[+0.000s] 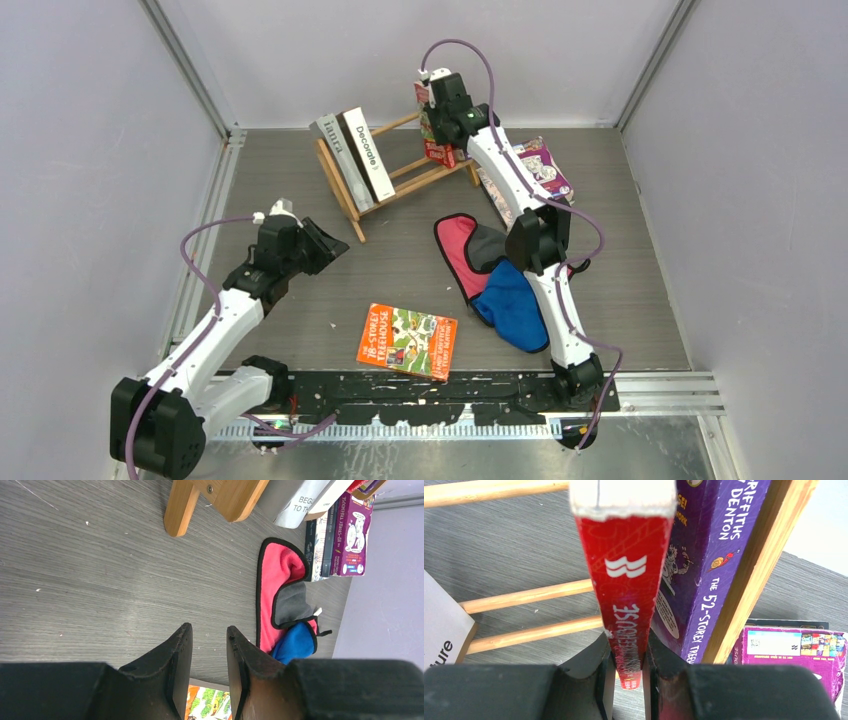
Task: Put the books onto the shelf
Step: Place the book on the shelf.
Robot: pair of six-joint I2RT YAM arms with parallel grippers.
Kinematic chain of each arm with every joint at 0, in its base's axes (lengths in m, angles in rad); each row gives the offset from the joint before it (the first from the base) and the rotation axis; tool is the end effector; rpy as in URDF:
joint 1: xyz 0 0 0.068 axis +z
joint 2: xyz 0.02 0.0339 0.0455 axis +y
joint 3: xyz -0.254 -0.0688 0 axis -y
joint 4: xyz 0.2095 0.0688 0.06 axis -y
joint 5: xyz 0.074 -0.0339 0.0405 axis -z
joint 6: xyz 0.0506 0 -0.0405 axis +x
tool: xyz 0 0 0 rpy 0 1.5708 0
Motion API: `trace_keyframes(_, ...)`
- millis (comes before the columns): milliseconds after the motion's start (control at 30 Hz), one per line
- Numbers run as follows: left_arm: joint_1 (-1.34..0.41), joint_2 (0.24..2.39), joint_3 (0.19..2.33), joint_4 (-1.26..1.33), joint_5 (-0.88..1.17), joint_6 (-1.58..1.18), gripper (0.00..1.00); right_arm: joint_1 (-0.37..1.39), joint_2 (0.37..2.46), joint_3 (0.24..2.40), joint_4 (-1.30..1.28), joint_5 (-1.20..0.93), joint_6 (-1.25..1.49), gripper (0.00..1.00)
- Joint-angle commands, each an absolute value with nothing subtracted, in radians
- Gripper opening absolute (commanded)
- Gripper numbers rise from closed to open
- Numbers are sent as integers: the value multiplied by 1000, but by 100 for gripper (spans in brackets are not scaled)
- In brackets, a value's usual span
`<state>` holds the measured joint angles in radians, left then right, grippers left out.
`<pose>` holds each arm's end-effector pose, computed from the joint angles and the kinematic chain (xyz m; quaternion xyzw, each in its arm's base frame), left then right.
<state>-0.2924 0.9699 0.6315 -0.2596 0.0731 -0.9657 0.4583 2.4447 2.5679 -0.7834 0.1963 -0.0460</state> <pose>0.1874 -0.0603 0.2400 -0.2757 0.8395 -0.3010 0.3587 0.4644 0.2181 0.2860 -0.1813 0.8763 0.0034 0.4464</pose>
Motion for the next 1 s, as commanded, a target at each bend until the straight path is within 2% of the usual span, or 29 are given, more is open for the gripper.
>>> trace_keyframes(0,-285,950,629,-210,90,-973,32,457,2331,2643,-793,204,-50,11)
trace_keyframes(267,-285,953,630,-206,91,-977,32,457,2351,2681,-824,214,-54,15)
trace_keyframes(333,-285,958,629,-202,95,-979,32,457,2359,2690,-832,216,-57,20)
trace_keyframes(500,-286,966,627,-194,100,-983,32,457,2367,2684,-832,213,-57,42)
trace_keyframes(600,-287,965,625,-194,97,-981,32,457,2363,2669,-822,209,-55,49)
trace_keyframes(967,-286,954,618,-198,96,-982,32,474,2278,2548,-741,217,-60,52)
